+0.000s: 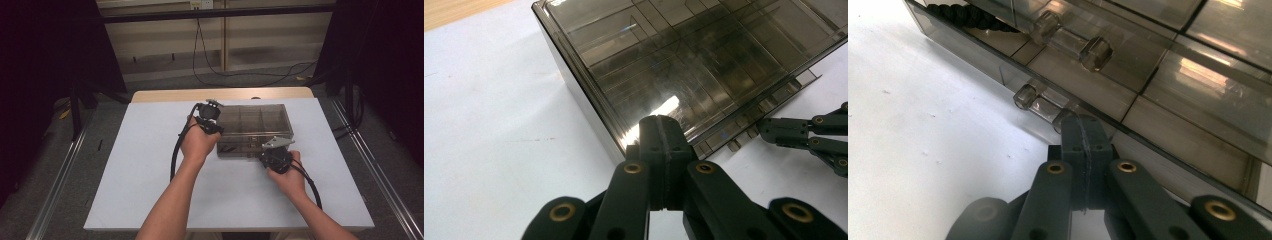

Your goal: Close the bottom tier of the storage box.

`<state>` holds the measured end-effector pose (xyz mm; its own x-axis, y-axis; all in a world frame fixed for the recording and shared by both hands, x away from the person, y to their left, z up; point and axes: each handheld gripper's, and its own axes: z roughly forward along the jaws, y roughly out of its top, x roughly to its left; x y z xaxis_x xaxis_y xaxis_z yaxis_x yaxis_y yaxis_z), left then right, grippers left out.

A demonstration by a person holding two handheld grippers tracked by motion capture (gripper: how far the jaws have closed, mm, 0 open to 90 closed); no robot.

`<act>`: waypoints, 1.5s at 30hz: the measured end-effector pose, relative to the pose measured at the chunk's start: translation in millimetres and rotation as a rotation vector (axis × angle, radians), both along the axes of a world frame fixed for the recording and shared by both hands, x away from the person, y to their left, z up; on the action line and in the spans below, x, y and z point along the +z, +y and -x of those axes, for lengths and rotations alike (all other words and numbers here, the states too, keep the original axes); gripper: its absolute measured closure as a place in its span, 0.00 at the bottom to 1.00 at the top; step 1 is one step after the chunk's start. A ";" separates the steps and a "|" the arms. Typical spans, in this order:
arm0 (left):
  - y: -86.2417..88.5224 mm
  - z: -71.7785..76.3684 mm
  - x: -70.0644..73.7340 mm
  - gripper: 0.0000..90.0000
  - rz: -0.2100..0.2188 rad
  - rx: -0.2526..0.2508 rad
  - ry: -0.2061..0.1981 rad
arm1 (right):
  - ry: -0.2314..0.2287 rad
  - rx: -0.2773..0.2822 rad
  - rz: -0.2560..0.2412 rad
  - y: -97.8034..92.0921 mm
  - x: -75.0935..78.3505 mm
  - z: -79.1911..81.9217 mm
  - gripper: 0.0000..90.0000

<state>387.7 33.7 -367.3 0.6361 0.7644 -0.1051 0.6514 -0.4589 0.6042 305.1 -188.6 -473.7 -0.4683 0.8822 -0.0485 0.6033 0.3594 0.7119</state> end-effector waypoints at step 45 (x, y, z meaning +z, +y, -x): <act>0.5 -0.3 0.0 1.00 0.000 -0.005 0.000 | -0.021 -0.025 0.007 -0.2 -4.6 -12.3 1.00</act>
